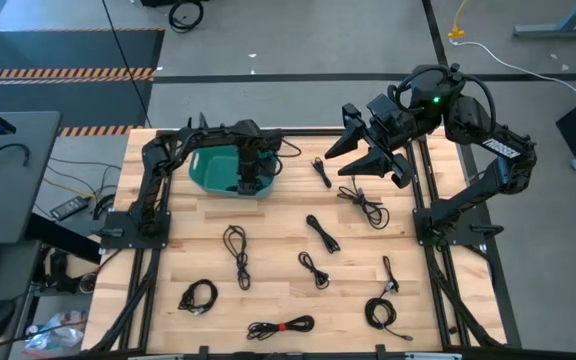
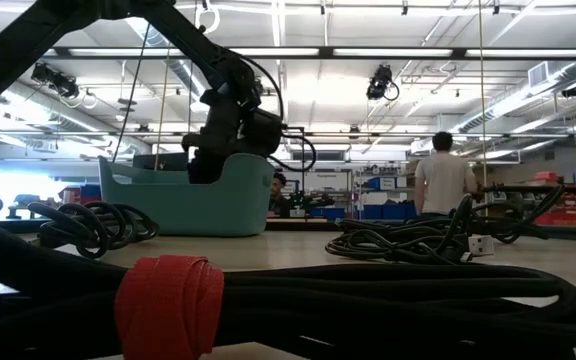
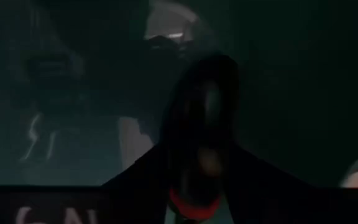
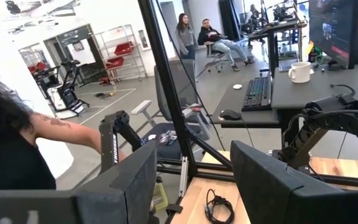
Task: Pick and place USB-C Cables
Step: Put the black charger cable into the green bin
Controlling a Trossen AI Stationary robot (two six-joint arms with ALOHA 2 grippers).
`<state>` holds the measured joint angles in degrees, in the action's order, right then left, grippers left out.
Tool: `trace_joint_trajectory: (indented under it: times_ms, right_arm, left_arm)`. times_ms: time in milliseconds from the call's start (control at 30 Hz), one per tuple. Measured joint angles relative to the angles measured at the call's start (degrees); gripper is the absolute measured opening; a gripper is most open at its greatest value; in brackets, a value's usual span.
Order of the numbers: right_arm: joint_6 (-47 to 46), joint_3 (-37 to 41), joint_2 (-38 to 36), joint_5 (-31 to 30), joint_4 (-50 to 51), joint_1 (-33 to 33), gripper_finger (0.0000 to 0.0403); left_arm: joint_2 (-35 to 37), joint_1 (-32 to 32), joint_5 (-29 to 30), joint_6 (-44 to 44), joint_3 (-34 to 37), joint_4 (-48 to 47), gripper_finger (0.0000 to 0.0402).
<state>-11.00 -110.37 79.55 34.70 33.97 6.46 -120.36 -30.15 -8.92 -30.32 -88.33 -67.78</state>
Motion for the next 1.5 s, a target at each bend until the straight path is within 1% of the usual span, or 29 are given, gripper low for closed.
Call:
trace_joint_trajectory:
  times_ms: [67,267,367,467,633,733,800,933,1000,1067,1133,1167,1200,1300,1433,1500]
  right_arm:
    - [0.00,0.00,0.00,0.02,-0.01,0.00,0.0210]
    - [0.00,0.00,0.00,0.02,0.01,0.00,0.0210]
    - [0.00,0.00,0.00,0.02,0.01,0.00,0.0210]
    - [0.07,0.00,0.00,0.02,0.04,0.00,0.0210]
    - [0.17,0.00,0.00,-0.04,0.42,0.00,0.0210]
    - [0.59,0.00,-0.05,-1.91,3.96,0.20,0.0210]
    - [0.90,0.00,-0.07,-4.95,8.64,0.54,0.0210]
    - [0.55,0.00,0.28,-14.34,20.59,1.20,0.0210]
    - [-0.76,0.00,0.77,-18.08,26.27,1.36,0.0210]
    - [-1.86,0.00,1.14,-20.04,30.44,1.36,0.0210]
    - [-2.77,0.00,1.29,-20.20,33.58,1.35,0.0210]
    - [-2.90,-0.02,1.41,-20.24,34.45,1.36,0.0210]
    - [-2.95,-0.02,1.45,-20.36,35.64,1.36,0.0209]
    - [-2.88,0.00,1.54,-22.06,39.40,1.33,0.0207]
    - [-1.05,0.00,1.48,-25.72,42.46,2.02,0.0205]
    - [0.06,0.00,1.49,-26.29,42.97,2.51,0.0205]
  left_arm:
    - [0.00,-0.05,1.00,0.57,0.00,1.13,0.0160]
    - [0.00,-0.03,1.17,1.96,0.00,3.73,0.0214]
    - [-0.04,-0.42,1.06,4.43,-1.28,3.74,0.0226]
    - [-0.02,-1.49,1.09,5.84,-4.10,2.04,0.0228]
    - [0.02,-3.43,1.01,7.65,-12.45,-5.79,0.0228]
    - [0.03,-4.23,-1.50,8.85,-18.73,-11.98,0.0228]
    - [0.04,-4.48,-3.48,9.51,-23.25,-15.37,0.0228]
    - [0.05,-4.03,-7.27,10.39,-32.74,-20.59,0.0228]
    - [0.08,-3.49,-9.35,10.40,-37.89,-22.31,0.0228]
    - [0.24,-2.75,-10.61,10.94,-42.70,-22.16,0.0228]
    - [1.02,-2.21,-11.87,11.92,-46.61,-22.13,0.0228]
    - [2.51,-1.65,-12.60,12.74,-46.64,-21.20,0.0228]
    - [5.05,-1.41,-13.26,13.58,-45.07,-20.03,0.0228]
    - [10.42,0.01,-13.73,18.85,-43.73,-22.47,0.0228]
    - [17.26,4.73,-12.93,25.00,-42.86,-21.99,0.0228]
    - [20.51,7.92,-11.18,29.20,-42.94,-22.24,0.0228]
